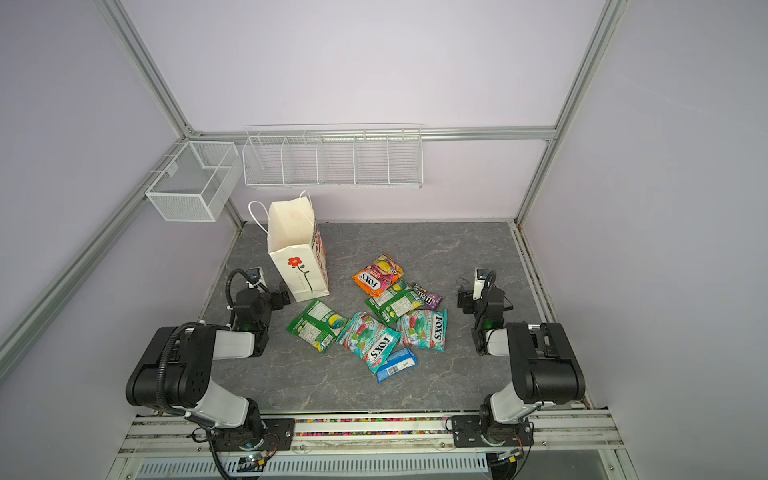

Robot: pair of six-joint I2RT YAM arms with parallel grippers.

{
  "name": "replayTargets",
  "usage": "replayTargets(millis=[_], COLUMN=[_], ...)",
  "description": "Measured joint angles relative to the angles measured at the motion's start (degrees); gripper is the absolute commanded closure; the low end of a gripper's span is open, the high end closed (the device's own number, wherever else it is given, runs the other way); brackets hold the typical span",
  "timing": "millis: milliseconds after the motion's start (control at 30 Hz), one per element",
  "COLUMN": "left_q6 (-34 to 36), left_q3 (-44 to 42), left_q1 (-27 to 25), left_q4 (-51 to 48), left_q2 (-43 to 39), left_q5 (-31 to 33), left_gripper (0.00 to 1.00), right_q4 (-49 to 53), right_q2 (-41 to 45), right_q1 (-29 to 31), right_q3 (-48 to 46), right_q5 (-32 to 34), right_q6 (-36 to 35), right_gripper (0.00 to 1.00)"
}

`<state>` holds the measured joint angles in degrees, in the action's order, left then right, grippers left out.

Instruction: Place the snacks into the paper bag

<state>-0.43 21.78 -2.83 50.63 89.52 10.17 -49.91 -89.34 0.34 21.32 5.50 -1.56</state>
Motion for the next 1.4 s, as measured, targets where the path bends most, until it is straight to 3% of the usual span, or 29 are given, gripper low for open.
replayTargets(millis=[167, 400, 567, 733, 800, 933, 1033, 1167, 1400], left_q6=[0.0, 0.0, -0.8, -0.6, -1.4, -6.0, -10.2, -14.2, -18.0], left_q3=[0.0, 0.0, 0.0, 1.2, 3.3, 13.8, 23.0, 28.8, 32.9], left_q1=[0.0, 0.0, -0.1, -3.9, -5.3, -5.5, -5.6, -5.5, -5.6], left_q4=[0.0, 0.0, -2.0, -9.7, -15.3, -33.2, -46.5, -60.0, -77.8], left_q2=[0.0, 0.0, -2.4, -12.8, -17.2, -23.9, -26.4, -30.4, -37.8], left_q5=[0.0, 0.0, 2.7, 9.0, 10.9, 15.3, 17.9, 18.2, 11.5], left_gripper=[0.01, 0.01, 0.01, 0.01, 0.01, 0.01, 0.01, 0.01, 0.05], right_q4=[-0.2, -1.4, 9.0, 20.3, 27.7, 49.4, 59.7, 69.9, 84.8], right_q2=[0.5, 8.7, 21.6, 34.8, 37.4, 37.9, 37.6, 39.1, 42.2], right_q1=[0.0, 0.3, 2.9, 6.1, 7.3, 7.4, 7.1, 7.3, 7.3], right_q3=[-0.2, -4.6, -2.4, 4.3, 9.6, 22.6, 26.4, 26.6, 35.4], right_q5=[0.0, 0.0, -1.2, -3.9, -4.0, 3.8, 3.4, 0.2, 0.3], right_q6=[0.0, -0.5, -1.0, -2.3, -0.9, 13.3, 17.8, 19.1, 18.9], right_gripper=[0.12, 0.12, 0.12, 0.12, 0.12, 0.11, 0.11, 0.12, 0.11])
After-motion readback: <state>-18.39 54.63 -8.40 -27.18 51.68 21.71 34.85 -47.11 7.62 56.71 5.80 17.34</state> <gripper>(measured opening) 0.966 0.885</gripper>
